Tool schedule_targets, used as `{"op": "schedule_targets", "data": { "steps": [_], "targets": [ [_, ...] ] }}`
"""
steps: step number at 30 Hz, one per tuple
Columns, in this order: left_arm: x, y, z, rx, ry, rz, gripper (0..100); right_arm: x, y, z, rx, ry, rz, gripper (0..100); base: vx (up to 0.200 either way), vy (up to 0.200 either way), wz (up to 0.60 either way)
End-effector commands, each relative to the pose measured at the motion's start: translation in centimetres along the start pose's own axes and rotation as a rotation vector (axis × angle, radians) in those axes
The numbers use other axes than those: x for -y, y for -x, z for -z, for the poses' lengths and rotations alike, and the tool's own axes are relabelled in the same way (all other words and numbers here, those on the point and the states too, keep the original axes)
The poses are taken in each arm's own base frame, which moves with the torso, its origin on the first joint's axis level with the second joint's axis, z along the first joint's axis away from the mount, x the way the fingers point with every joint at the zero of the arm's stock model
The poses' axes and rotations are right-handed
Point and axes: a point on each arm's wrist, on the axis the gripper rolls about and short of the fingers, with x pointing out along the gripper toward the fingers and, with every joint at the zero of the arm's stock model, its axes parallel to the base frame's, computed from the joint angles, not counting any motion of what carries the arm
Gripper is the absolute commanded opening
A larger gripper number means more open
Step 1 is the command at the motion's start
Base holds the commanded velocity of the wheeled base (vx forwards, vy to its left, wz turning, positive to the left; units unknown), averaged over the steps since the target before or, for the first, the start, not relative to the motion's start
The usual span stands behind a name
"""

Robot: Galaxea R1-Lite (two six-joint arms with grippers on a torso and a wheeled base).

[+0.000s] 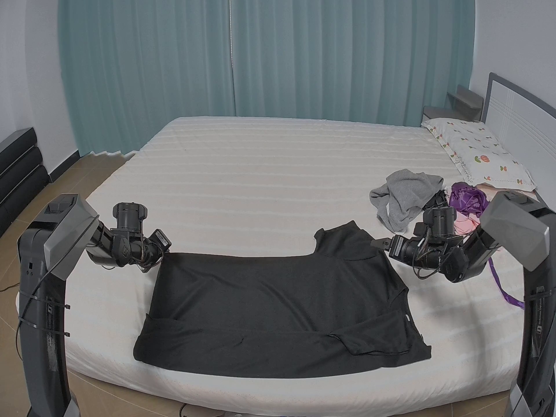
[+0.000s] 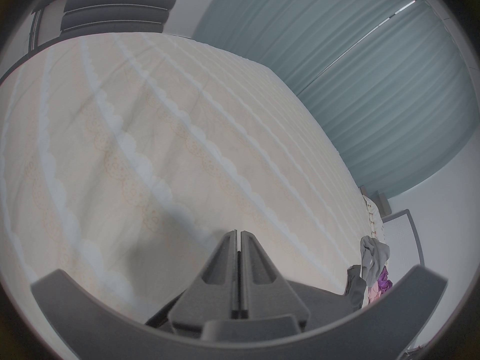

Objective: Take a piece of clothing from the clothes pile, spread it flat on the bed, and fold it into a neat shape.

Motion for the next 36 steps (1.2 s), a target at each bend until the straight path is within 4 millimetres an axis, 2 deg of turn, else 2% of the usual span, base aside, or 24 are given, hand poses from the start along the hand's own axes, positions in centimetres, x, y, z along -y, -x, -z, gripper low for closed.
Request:
{"op": "schedule_targets", "data": {
  "steps": [1, 10, 11, 15, 20, 27, 36],
  "targets": [
    [-0.1, 0.0, 0.1, -0.005, 0.000, 0.000, 0, 2.6, -5.0, 2.7, -0.052, -0.011, 0.080, 100, 0.000, 0.000, 0.00],
    [-0.1, 0.0, 0.1, -0.006, 0.000, -0.001, 0, 2.9, -6.7, 1.9, -0.012, -0.012, 0.081, 100, 0.000, 0.000, 0.00],
    [-0.1, 0.0, 0.1, -0.006, 0.000, -0.001, 0, 3.0, -6.8, 2.0, -0.013, -0.012, 0.081, 0, 0.000, 0.000, 0.00],
    [-0.1, 0.0, 0.1, -0.006, 0.000, -0.001, 0, 2.9, -6.5, 1.7, -0.008, -0.014, 0.082, 0, 0.000, 0.000, 0.00],
    [-0.1, 0.0, 0.1, -0.006, 0.000, -0.001, 0, 3.4, -4.6, 1.0, -0.013, -0.030, 0.100, 0, 0.000, 0.000, 0.00],
    [-0.1, 0.0, 0.1, -0.006, 0.000, -0.001, 0, 3.8, -3.3, 1.2, -0.042, -0.043, 0.098, 0, 0.000, 0.000, 0.00],
    [-0.1, 0.0, 0.1, -0.007, 0.001, -0.002, 0, 4.0, -3.2, 1.8, -0.066, -0.041, 0.098, 0, 0.000, 0.000, 0.00]
  ]
}}
